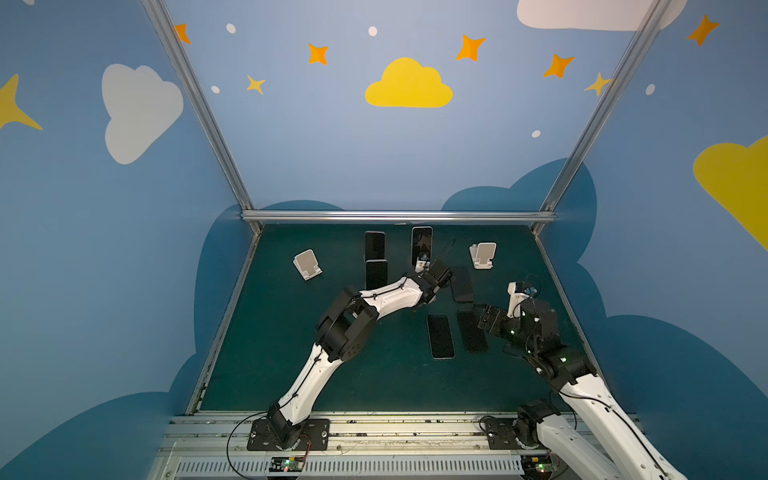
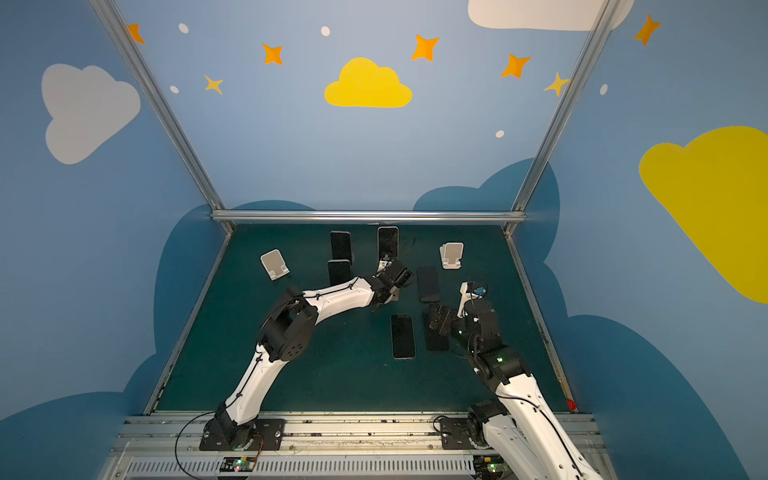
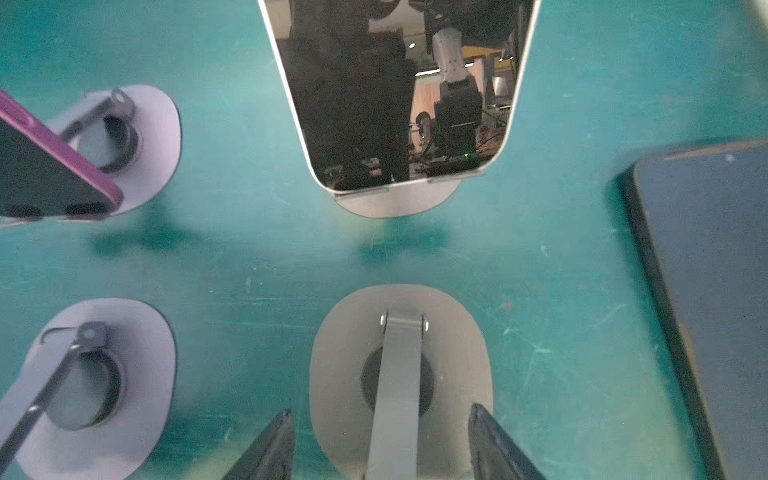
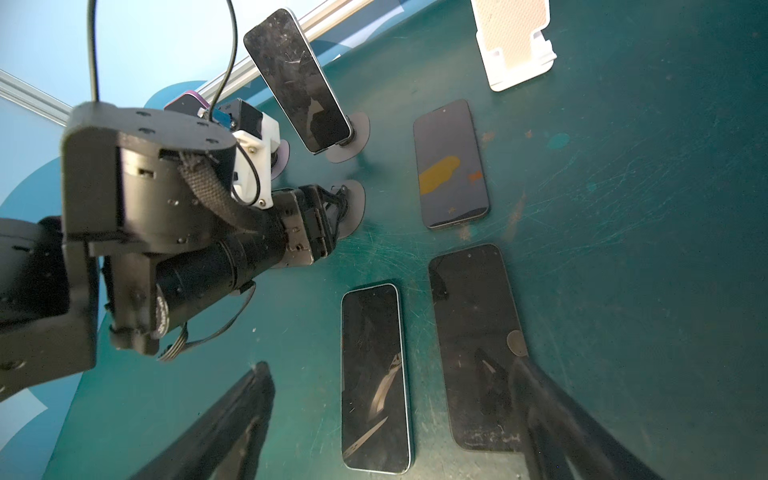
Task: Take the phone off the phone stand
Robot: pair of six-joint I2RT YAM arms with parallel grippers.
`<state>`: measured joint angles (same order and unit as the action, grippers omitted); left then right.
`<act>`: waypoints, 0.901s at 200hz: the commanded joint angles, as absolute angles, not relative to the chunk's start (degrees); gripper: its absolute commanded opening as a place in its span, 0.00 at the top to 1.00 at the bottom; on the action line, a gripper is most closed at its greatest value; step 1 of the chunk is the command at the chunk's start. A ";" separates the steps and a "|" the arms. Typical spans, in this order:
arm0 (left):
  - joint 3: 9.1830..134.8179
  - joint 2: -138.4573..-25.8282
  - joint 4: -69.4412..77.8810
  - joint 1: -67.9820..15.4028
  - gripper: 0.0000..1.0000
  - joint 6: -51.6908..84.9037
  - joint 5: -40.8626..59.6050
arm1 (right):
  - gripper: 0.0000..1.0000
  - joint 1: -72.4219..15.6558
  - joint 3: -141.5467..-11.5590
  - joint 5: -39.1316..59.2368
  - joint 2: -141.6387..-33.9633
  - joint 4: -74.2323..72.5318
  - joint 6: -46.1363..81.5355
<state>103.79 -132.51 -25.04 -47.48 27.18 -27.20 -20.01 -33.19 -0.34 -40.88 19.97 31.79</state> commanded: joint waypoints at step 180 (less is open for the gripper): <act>91.88 -112.88 -18.92 -52.59 0.49 17.55 -29.98 | 0.12 -19.64 -32.77 -1.85 -40.27 19.68 30.23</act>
<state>93.06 -119.46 -19.77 -51.46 19.00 -29.58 -19.94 -33.19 -0.97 -41.08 19.92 31.03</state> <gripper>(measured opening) 0.585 0.882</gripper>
